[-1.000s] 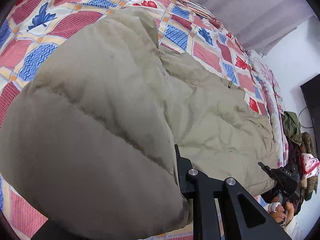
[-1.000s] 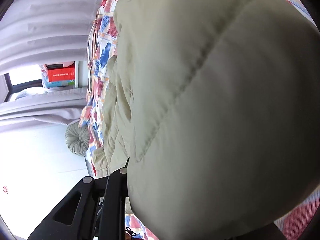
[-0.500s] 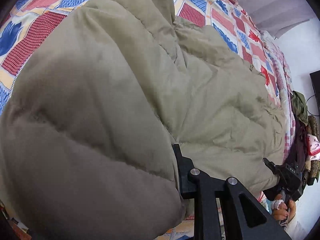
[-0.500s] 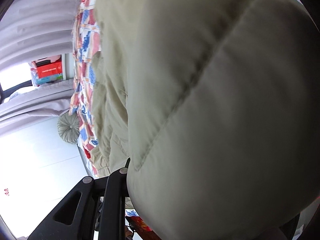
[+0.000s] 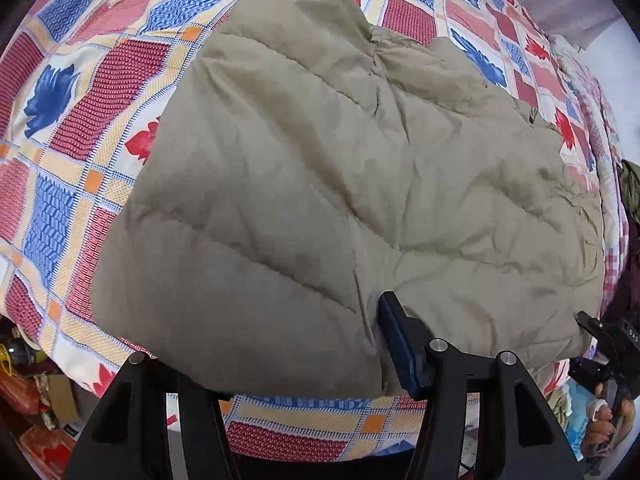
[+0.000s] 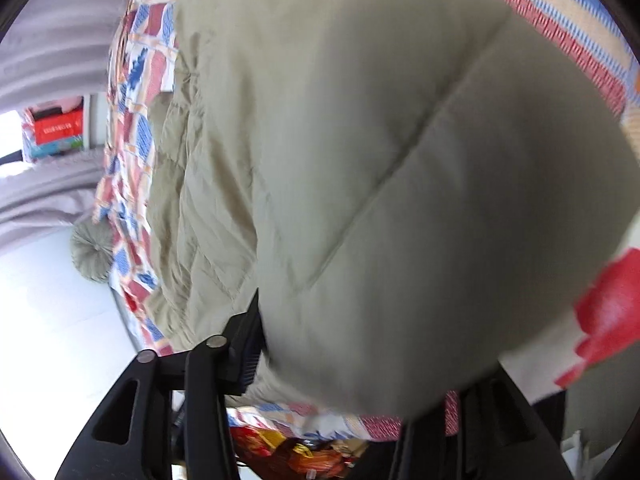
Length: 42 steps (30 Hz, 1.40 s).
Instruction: Fold large clothes
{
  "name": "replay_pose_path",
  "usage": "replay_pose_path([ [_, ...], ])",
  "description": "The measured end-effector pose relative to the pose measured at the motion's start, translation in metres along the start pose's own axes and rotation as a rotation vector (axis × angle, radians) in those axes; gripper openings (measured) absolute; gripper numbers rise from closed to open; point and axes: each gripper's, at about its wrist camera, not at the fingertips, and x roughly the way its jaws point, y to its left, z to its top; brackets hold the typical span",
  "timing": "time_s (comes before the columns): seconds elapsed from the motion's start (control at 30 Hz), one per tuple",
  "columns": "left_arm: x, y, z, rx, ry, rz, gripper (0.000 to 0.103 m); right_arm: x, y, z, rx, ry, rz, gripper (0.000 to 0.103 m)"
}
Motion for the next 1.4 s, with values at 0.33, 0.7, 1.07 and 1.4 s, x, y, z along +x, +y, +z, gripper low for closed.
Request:
replay_pose_path([
  [0.33,-0.047,-0.002,-0.006,0.063,-0.036,0.079,0.103,-0.061,0.036,-0.036,-0.270,-0.037,-0.205,0.065],
  [0.7,-0.069,-0.016,0.018,0.080,-0.110,0.148,0.103,-0.055,0.091,-0.065,-0.425,-0.109,-0.189,0.069],
  [1.07,-0.052,-0.034,0.040,0.086,-0.116,0.121,0.103,-0.023,0.120,-0.062,-0.548,-0.132,-0.310,0.088],
  [1.4,-0.038,-0.100,0.075,0.301,-0.183,-0.021,0.073,0.003,0.145,-0.036,-0.649,-0.111,-0.344,0.087],
])
